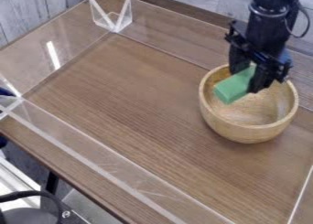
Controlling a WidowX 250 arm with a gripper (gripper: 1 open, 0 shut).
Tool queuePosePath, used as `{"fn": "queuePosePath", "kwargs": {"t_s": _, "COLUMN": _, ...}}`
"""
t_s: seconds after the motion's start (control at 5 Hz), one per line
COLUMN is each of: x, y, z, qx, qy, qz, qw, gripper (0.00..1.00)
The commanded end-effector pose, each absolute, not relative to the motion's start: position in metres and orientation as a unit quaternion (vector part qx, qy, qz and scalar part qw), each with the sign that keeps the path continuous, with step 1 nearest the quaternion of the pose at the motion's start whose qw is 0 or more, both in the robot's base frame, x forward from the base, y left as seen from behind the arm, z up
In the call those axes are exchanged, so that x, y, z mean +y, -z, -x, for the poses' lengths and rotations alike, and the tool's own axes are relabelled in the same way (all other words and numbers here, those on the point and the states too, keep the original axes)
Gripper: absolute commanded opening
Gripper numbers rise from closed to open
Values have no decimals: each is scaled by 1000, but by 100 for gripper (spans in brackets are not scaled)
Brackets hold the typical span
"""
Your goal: Remove the green block from inside the brown bowl and put it on the table
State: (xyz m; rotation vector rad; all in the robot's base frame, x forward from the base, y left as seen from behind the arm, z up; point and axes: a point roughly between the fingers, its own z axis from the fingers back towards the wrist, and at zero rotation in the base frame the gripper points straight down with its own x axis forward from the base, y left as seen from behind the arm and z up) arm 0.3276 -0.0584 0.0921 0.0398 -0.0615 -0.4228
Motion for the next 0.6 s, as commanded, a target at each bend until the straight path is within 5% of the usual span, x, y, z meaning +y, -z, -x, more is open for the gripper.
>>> {"fn": "queuePosePath", "kwargs": {"t_s": 0.0, "x": -48, "y": -136, "z": -343, "qx": -95, "qy": 191, "qz": -25, "qw": 977, "gripper": 0}}
{"fn": "queuePosePath", "kwargs": {"t_s": 0.4, "x": 11, "y": -145, "z": -370, "qx": -105, "qy": 129, "qz": -33, "qw": 986, "gripper": 0}}
